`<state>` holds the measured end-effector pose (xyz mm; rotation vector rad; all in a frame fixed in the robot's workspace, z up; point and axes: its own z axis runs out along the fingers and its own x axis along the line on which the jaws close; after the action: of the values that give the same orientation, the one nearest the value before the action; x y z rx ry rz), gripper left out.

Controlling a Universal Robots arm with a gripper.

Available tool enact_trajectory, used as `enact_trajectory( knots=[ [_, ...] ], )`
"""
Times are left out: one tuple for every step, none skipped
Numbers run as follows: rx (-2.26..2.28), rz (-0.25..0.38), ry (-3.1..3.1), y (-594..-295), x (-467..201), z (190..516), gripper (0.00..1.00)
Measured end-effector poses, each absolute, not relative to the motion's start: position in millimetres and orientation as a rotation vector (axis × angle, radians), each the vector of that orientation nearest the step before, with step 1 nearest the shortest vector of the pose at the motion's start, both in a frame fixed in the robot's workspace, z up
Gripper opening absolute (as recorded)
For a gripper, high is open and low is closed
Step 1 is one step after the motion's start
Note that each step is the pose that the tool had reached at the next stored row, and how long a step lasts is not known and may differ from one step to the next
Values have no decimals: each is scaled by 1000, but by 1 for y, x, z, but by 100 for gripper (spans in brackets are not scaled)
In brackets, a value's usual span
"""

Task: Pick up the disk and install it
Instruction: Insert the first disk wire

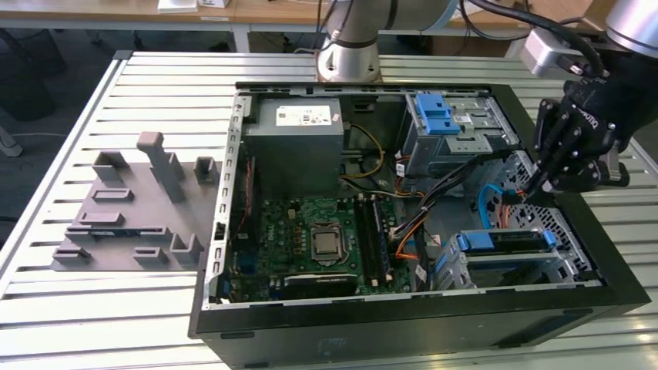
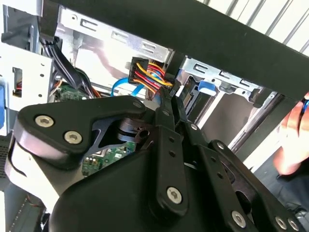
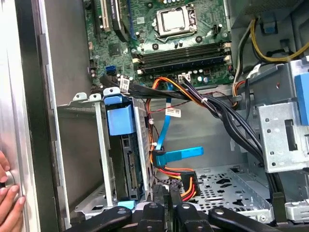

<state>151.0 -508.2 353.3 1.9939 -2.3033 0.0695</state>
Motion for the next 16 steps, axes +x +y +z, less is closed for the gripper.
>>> enact_trajectory(
  knots=[
    [1999, 72, -2300, -508, 150, 353, 16],
    [2004, 75, -2296, -509, 149, 353, 16],
    [2010, 77, -2292, -509, 148, 353, 16],
    [2015, 80, -2288, -509, 147, 353, 16],
    [2021, 83, -2284, -509, 147, 353, 16],
    [2027, 85, -2281, -509, 146, 353, 16],
    [2032, 87, -2278, -509, 145, 353, 16],
    [2037, 89, -2276, -510, 144, 353, 16],
    [2041, 92, -2274, -510, 143, 353, 16],
    [2045, 95, -2273, -510, 143, 353, 16],
    [2050, 97, -2271, -511, 142, 353, 16],
    [2054, 99, -2269, -511, 141, 353, 16],
    [2058, 101, -2266, -512, 141, 353, 16],
    [2063, 101, -2264, -513, 140, 353, 16],
    [2067, 100, -2262, -513, 140, 353, 16],
    [2072, 97, -2261, -514, 140, 353, 16]
  ],
)
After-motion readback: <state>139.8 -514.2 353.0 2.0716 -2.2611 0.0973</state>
